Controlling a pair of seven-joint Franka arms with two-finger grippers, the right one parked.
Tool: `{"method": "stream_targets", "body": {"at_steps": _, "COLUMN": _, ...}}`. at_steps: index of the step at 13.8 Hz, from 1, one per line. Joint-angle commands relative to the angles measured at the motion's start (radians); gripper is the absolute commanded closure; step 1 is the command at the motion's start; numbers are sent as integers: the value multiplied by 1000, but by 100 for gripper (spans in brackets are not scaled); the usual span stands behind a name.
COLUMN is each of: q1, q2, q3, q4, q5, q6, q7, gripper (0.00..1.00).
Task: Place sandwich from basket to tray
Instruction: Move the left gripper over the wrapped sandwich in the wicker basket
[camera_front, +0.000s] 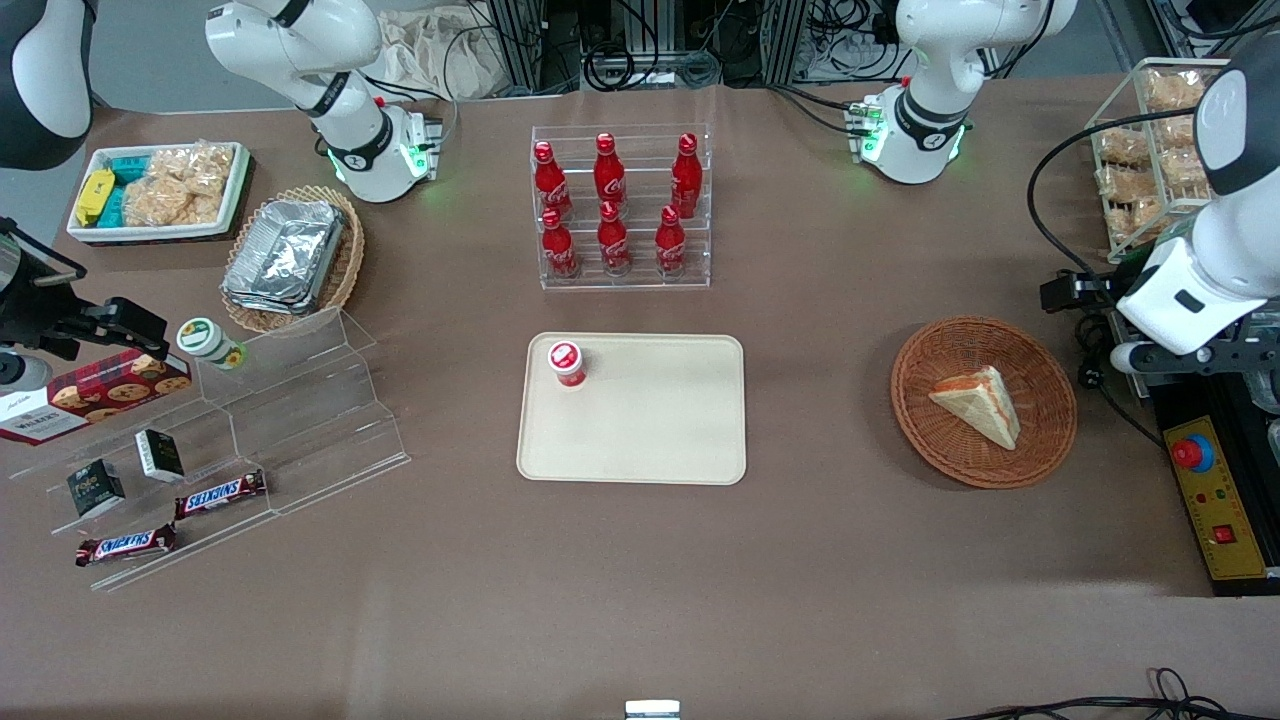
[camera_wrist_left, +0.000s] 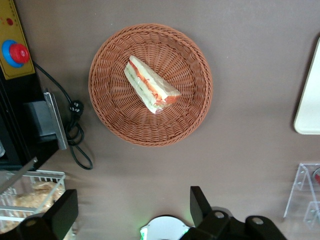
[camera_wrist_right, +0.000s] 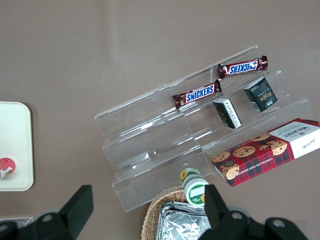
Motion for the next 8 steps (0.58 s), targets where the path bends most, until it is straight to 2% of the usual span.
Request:
{"method": "stream_targets", "body": {"at_steps": 1, "q1": -9, "q2": 29, "q3": -1, "q4": 57, "q5": 8, "q6": -38, "q7": 23, "gripper": 0}}
{"method": "stream_targets", "body": {"at_steps": 4, "q1": -6, "q2": 85, "q3": -1, "q4": 119, "q5": -6, "q6": -41, "q7": -6, "gripper": 0}}
{"method": "stream_targets", "body": {"at_steps": 7, "q1": -3, "q2": 101, "q3": -1, "q4": 49, "q5": -17, "q6": -11, "q7": -330, "gripper": 0}}
{"method": "stream_targets", "body": {"at_steps": 8, "q1": -3, "q2": 98, "q3": 1, "q4": 3, "q5": -12, "q6": 38, "q7": -339, "gripper": 0}}
